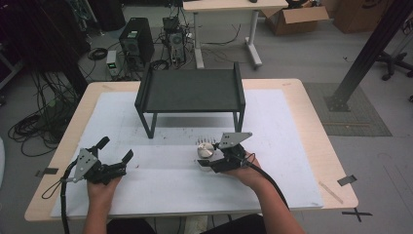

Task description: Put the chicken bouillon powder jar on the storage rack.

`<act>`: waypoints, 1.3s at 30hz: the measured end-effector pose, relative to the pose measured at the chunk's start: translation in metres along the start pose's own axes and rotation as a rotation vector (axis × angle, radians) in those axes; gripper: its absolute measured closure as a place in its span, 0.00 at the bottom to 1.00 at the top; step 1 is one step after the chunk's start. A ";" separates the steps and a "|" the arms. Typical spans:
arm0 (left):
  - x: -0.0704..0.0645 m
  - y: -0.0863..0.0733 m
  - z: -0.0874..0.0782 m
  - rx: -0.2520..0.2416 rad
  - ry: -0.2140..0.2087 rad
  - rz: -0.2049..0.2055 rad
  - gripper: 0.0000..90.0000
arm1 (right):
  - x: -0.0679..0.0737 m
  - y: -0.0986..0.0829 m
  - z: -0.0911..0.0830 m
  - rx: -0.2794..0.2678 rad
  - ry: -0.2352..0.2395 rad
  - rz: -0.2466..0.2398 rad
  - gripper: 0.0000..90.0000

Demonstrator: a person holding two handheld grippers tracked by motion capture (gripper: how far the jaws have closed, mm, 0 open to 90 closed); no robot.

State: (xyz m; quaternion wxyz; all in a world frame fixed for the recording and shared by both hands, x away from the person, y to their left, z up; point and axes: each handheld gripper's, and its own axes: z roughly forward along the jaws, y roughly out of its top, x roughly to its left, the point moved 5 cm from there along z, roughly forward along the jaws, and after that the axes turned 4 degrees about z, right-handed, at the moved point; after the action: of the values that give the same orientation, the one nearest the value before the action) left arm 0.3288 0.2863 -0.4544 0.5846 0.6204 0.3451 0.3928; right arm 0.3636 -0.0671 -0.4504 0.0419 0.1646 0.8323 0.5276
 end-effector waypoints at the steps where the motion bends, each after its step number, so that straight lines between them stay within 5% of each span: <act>1: 0.000 0.000 0.000 0.000 0.000 0.000 0.00 | 0.000 -0.001 0.000 0.000 -0.001 0.001 0.46; 26: 0.000 0.000 0.000 -0.003 0.000 0.003 0.00 | 0.003 0.000 -0.001 0.007 -0.018 -0.031 0.48; 39: 0.000 0.000 0.000 -0.004 0.001 0.004 0.00 | 0.006 0.034 -0.015 -0.024 -0.026 -0.048 0.48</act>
State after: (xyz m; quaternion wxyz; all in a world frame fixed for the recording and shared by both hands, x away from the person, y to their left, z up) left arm 0.3283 0.2862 -0.4543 0.5850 0.6197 0.3433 0.3947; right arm 0.3619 -0.0650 -0.4128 0.0673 0.1509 0.8291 0.5341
